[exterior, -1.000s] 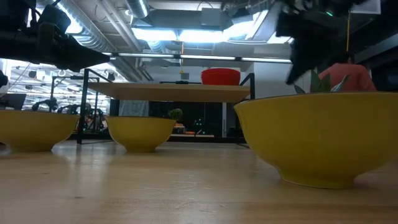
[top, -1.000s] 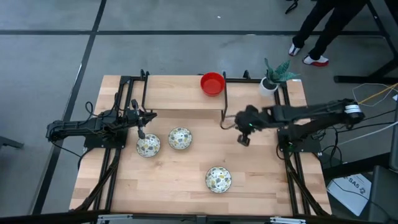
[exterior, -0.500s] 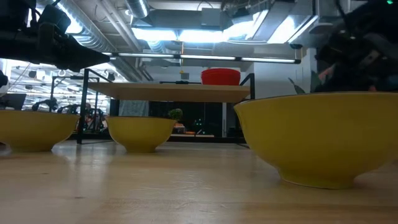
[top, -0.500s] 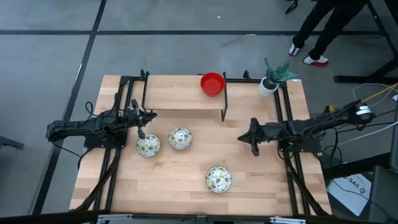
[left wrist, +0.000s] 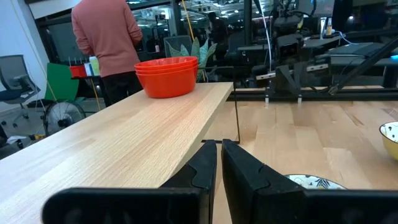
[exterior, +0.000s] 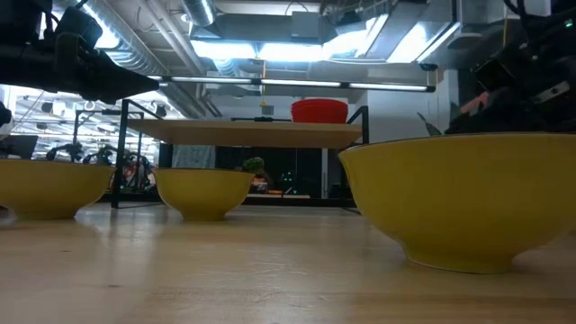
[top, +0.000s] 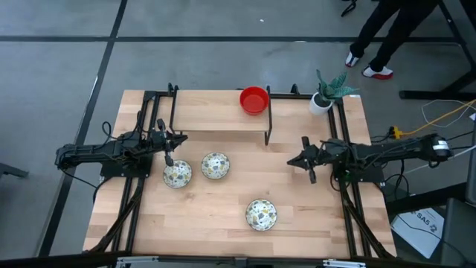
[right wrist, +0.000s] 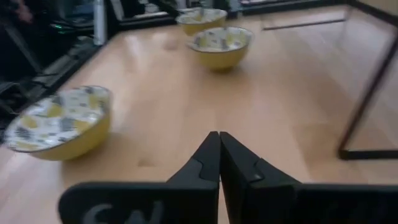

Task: Pick & Place Mini bowls
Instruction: Put the top left yellow patterned bowl on the shelf

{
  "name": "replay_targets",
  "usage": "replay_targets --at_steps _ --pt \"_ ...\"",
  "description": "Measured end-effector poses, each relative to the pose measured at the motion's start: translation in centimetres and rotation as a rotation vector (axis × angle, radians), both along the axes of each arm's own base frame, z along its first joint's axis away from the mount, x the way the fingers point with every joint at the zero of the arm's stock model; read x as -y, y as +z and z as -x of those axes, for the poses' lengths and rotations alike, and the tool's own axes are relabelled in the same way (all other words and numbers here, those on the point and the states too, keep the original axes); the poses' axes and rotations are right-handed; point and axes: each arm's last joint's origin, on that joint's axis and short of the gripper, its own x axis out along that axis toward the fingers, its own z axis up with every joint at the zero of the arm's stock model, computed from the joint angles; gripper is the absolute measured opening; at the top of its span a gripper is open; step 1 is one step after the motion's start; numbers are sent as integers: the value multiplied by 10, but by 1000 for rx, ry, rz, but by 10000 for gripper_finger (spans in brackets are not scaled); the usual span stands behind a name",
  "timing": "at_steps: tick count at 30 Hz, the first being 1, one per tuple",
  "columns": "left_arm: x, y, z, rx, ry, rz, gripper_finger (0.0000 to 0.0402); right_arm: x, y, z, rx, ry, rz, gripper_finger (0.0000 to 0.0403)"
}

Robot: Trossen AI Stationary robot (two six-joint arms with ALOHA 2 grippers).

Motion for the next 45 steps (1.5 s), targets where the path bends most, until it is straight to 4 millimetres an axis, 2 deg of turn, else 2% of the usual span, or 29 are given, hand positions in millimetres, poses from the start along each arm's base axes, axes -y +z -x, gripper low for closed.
replay_targets --at_steps 6,16,21,40,45 --pt "0 0 0 8 -1 17 20 14 -4 5 -54 -104 18 7" --pt "2 3 -1 131 -75 294 20 24 -6 15 -89 -330 65 6" --pt "3 3 -1 161 -125 434 20 24 -4 19 -75 -341 79 12" --pt "4 5 -1 171 -158 398 20 24 -2 19 -54 -358 18 14" --pt "9 6 -2 129 -302 323 20 24 -2 19 -54 -358 17 14"
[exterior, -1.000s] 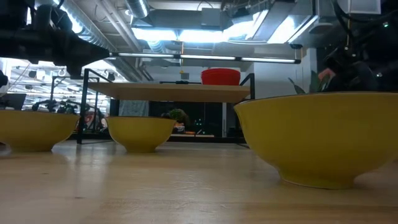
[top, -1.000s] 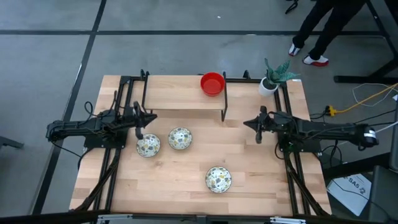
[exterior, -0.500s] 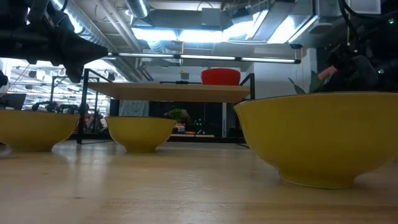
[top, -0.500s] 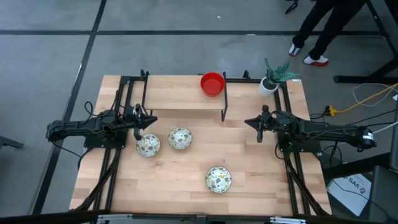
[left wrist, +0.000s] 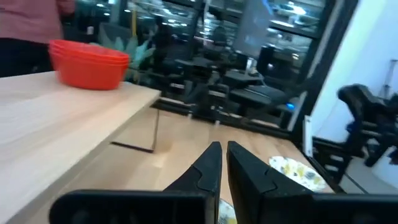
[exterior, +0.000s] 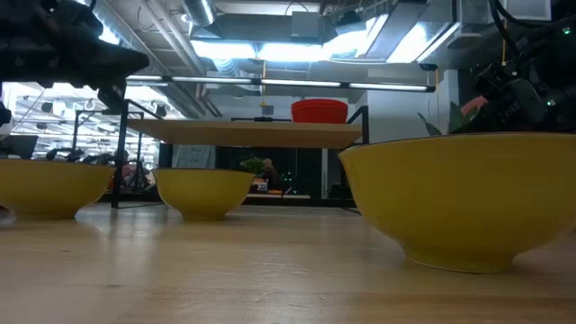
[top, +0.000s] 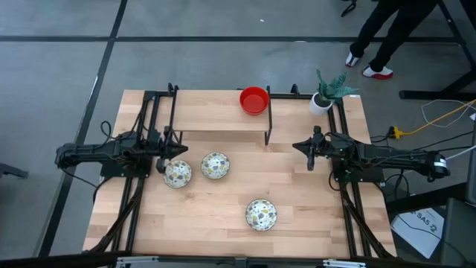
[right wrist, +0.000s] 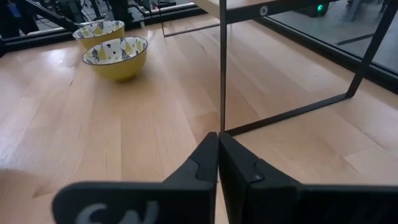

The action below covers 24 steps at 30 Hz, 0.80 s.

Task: Pick & Place Mini bowls
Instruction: Put the top left yellow patterned bowl on the shelf

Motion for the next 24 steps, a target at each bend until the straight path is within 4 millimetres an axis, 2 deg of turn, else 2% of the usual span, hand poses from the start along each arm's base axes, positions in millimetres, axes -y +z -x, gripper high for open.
replay_targets --at_steps 4,10,19,24 --pt "2 5 -1 -20 -20 -4 19 0 0 0 0 0 0 14" --pt "7 36 -7 -149 -6 -71 19 0 0 0 0 0 0 14" --pt "28 88 -48 -547 -89 -143 19 0 0 0 1 0 0 14" --pt "47 113 -67 -783 -139 -97 19 0 0 0 1 0 0 14"
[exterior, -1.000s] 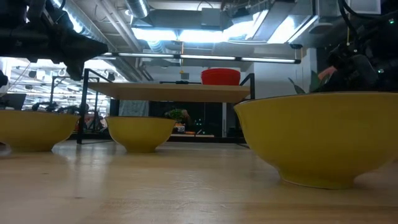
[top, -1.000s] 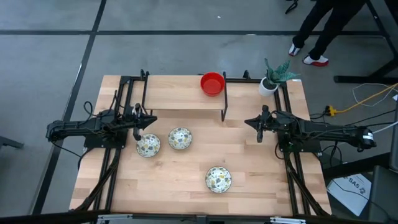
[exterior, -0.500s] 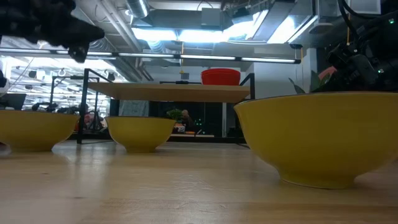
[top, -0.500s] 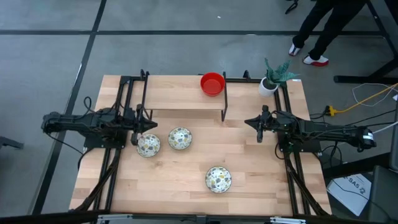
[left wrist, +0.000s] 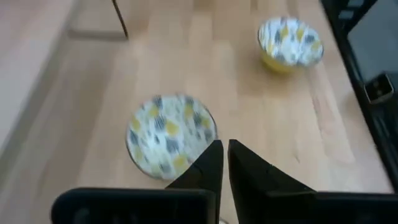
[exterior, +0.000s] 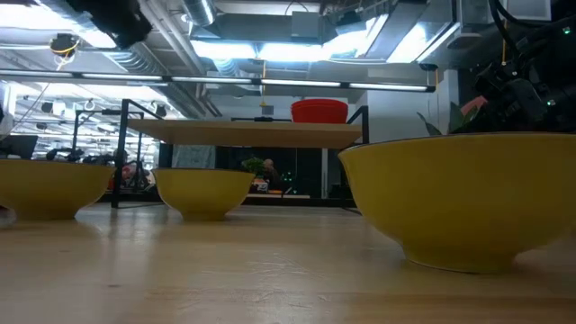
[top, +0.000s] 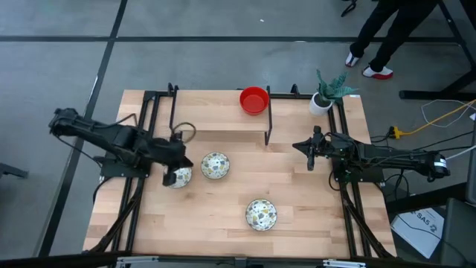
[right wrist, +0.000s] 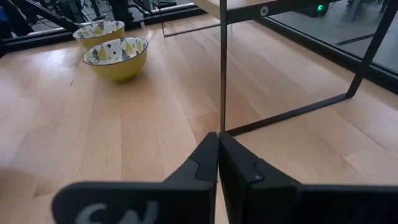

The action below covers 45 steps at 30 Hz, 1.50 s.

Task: Pick & Place Mini bowls
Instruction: Put the top left yellow patterned bowl on the shelf

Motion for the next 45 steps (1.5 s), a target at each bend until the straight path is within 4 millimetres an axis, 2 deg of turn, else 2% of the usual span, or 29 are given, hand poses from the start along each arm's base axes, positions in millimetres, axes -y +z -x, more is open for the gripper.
replay_targets --at_steps 6,11,15,21,31,35,39,45 --pt "19 28 -14 -229 101 106 19 0 0 0 0 0 0 14" --pt "30 35 -26 -348 200 238 19 0 0 0 0 0 0 14" --pt "36 23 -33 -455 275 357 19 0 0 0 0 0 0 14" --pt "41 -4 -41 -617 318 397 20 0 0 0 0 0 0 14" --pt "43 -12 -47 -642 340 372 25 0 0 0 0 0 0 14" --pt "44 -15 -50 -658 390 390 56 0 0 0 0 0 0 14" --pt "45 -21 -52 -687 411 375 108 0 0 0 0 0 0 14" --pt "47 -35 -53 -774 426 237 171 0 0 0 0 0 0 14"
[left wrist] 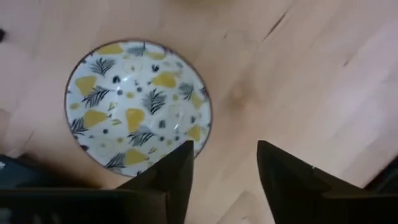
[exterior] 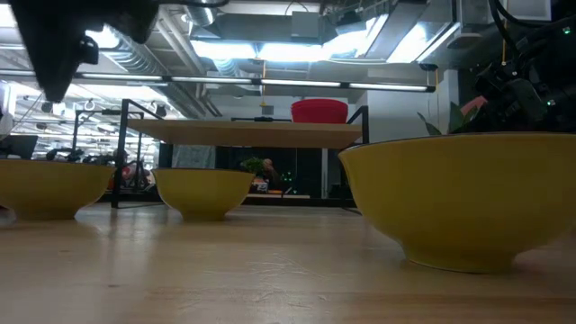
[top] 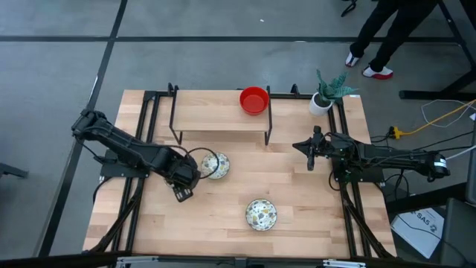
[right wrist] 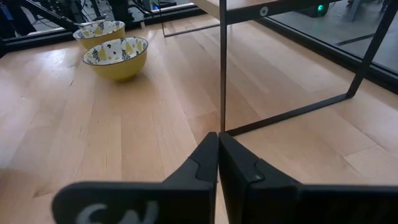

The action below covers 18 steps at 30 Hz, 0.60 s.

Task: Pick & Place Mini bowls
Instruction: Put the top left yellow patterned bowl on the shelf

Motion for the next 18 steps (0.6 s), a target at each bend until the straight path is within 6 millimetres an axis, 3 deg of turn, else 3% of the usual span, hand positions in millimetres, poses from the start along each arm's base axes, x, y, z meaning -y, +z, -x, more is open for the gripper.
replay_targets --at_steps 6,18 --pt "8 -15 -7 -74 -11 -28 181 0 0 0 0 0 0 14" --pt "26 -58 -22 -231 -55 -117 159 0 0 0 0 0 0 14"
